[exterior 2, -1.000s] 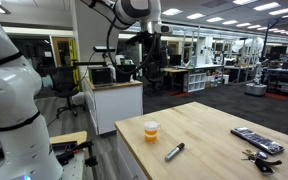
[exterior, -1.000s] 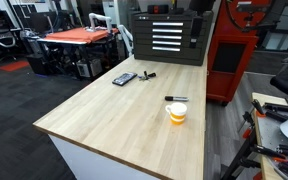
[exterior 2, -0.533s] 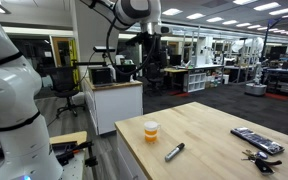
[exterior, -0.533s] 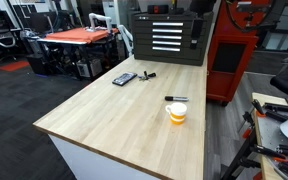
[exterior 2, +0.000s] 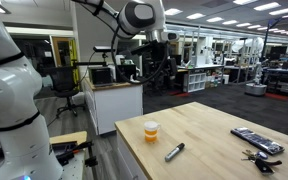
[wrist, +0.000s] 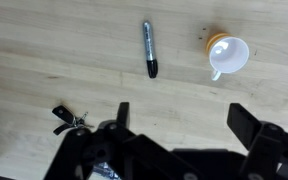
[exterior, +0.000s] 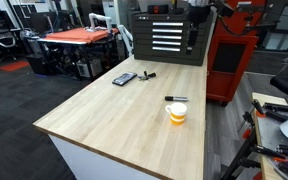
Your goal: Put the marker in the mug
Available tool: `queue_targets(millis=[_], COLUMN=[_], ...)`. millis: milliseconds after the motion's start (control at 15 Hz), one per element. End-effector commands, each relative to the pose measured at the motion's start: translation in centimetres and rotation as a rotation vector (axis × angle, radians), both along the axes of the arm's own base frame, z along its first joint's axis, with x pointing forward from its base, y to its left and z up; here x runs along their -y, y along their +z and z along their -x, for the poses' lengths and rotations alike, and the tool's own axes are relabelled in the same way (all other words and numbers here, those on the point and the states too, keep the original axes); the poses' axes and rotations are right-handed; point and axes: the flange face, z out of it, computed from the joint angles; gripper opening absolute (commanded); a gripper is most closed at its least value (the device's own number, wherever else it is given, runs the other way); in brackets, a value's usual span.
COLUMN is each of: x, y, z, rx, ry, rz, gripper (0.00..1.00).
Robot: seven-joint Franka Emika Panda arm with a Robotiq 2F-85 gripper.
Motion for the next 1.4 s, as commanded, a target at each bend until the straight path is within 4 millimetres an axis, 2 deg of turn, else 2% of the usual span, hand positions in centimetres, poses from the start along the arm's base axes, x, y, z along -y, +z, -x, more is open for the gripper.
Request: queue_targets(millis=[0,267,733,1000,1333], x=[2.1,3.8,4.9,5.6,6.3], y=[-2.6,-6.1,-12.1,-15.4,-18.5], z=[-0.9,-1.9,-3.3,-3.2,-2.7], rx=[0.054,0.072,0.058,0.026,-0.019], ry=[0.056,0.087,0.118,0.112,0.103], rz=[0.017,0.008,-0.009,-0.021,-0.026], gripper=[1.0,1.0,1.0,1.0,1.0])
